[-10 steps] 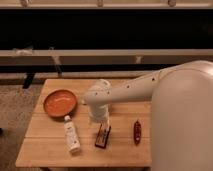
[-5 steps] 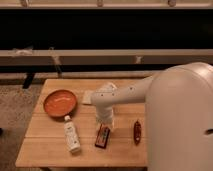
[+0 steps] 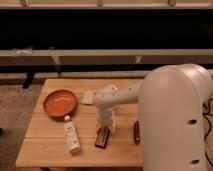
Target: Place the eraser in the ceramic cup
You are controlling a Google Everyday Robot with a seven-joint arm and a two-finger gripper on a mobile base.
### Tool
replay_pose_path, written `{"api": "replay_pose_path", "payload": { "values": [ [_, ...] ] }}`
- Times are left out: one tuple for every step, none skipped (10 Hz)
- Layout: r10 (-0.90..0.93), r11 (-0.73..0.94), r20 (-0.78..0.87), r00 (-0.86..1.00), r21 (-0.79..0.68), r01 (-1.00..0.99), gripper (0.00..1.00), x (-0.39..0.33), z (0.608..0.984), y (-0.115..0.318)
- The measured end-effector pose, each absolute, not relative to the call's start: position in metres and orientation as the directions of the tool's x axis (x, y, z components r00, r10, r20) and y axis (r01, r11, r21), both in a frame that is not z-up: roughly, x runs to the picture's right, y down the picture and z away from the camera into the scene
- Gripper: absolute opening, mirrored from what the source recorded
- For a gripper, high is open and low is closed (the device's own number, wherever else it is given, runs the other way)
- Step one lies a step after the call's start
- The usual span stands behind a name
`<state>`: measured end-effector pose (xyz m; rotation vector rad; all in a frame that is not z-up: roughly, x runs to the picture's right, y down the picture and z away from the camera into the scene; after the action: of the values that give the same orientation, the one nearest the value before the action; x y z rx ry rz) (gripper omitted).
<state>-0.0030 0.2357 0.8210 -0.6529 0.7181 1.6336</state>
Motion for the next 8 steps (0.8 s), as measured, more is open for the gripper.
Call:
{"api": "replay_pose_path", "payload": {
  "values": [
    [0.634, -0.135, -0.754, -0.170, 0.109, -0.985, 0.65, -0.0031, 0.8238, 0.2376],
    [0.628, -0.136, -0.758, -0.177, 0.116, -0.984, 0.60, -0.0023, 0.8247, 0.2383],
    [0.625, -0.139, -0.759, -0.181, 0.120, -0.983, 0.51, 0.0004, 0.8249, 0.2391],
    [0.624, -0.139, -0.760, -0.182, 0.120, -0.983, 0.40, 0.0000, 0.8242, 0.2391],
    [0.624, -0.141, -0.760, -0.182, 0.120, -0.983, 0.30, -0.0014, 0.8238, 0.2385],
    [0.624, -0.140, -0.760, -0.182, 0.120, -0.983, 0.22, -0.0017, 0.8236, 0.2385],
    [0.625, -0.140, -0.759, -0.181, 0.120, -0.983, 0.09, -0.0013, 0.8234, 0.2380],
    [0.625, -0.139, -0.759, -0.182, 0.120, -0.983, 0.02, -0.0010, 0.8231, 0.2375]
  ]
}}
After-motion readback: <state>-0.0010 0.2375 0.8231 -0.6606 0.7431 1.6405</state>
